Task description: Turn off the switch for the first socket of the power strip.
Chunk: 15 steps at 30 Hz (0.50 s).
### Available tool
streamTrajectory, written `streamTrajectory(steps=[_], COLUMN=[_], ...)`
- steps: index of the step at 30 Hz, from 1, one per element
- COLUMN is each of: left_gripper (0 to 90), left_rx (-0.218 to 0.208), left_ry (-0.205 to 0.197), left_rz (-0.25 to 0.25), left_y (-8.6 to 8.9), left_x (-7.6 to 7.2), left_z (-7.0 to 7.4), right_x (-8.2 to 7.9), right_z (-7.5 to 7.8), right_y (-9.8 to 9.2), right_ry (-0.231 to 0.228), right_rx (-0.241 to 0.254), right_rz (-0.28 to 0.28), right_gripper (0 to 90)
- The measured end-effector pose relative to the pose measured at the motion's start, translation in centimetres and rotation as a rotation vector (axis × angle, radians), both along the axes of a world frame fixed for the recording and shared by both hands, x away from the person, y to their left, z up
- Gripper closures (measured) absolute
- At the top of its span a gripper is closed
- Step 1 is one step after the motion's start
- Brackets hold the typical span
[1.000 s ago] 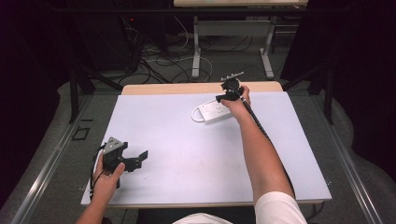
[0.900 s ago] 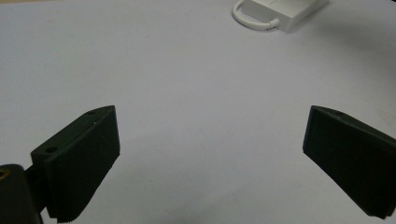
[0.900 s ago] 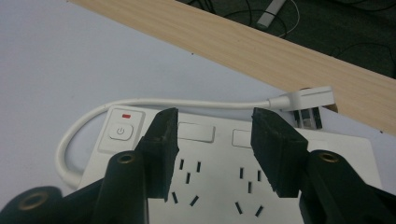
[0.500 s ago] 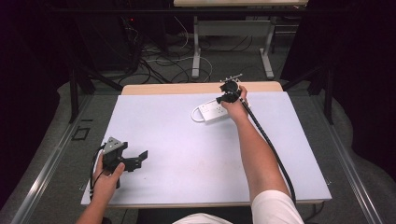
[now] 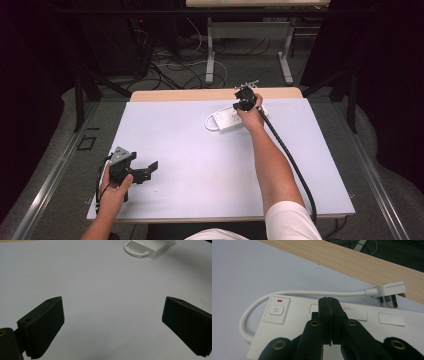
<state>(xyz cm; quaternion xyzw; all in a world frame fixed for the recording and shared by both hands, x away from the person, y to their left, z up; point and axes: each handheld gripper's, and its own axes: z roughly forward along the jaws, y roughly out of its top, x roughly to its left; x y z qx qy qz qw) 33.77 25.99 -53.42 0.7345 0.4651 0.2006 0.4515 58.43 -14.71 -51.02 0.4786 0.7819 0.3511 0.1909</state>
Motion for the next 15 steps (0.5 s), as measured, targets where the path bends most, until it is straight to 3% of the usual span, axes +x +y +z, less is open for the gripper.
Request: streamTrajectory(steps=[15], left_gripper=[4.2], left_rx=[0.002], left_ry=[-0.002], left_rz=[0.005], left_y=[0.11], left_x=[0.04], left_z=[0.01], right_x=[0.75], right_z=[-0.93], right_y=[0.21], right_ry=[-0.046], right_rx=[-0.002], right_rz=[-0.021], right_gripper=[90.0])
